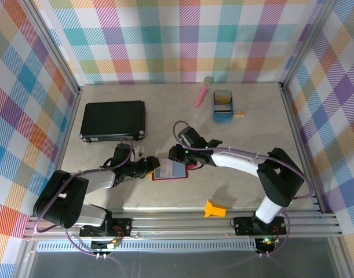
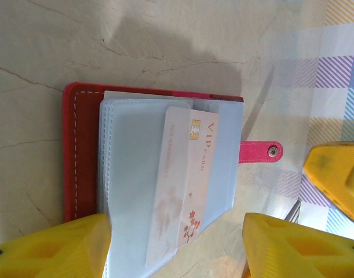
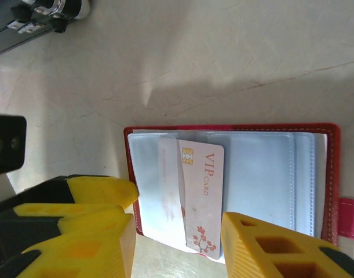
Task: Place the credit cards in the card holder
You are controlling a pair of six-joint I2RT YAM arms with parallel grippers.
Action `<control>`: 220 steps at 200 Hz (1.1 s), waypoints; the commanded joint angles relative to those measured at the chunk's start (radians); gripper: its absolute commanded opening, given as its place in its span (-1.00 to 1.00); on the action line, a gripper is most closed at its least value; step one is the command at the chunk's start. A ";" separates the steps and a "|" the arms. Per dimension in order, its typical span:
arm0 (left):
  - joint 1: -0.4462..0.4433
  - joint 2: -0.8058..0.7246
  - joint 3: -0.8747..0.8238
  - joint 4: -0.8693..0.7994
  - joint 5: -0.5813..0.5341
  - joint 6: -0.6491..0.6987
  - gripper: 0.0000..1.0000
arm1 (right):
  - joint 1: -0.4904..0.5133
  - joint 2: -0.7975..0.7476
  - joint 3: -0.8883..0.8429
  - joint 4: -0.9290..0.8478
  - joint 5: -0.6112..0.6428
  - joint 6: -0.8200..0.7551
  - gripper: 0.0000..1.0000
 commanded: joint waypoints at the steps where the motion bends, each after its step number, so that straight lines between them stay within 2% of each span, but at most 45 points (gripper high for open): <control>1: -0.001 -0.009 -0.015 -0.047 -0.010 0.035 0.25 | 0.029 0.066 0.098 -0.238 0.063 -0.044 -0.12; 35: -0.002 -0.007 -0.014 -0.069 -0.023 0.062 0.23 | 0.048 0.173 0.229 -0.346 0.057 -0.051 -0.06; 95: -0.001 -0.005 -0.016 -0.077 -0.028 0.078 0.16 | 0.048 0.290 0.353 -0.405 0.011 -0.092 -0.06; 220: -0.002 0.004 -0.003 -0.074 -0.016 0.084 0.12 | 0.048 0.371 0.411 -0.414 -0.007 -0.114 -0.19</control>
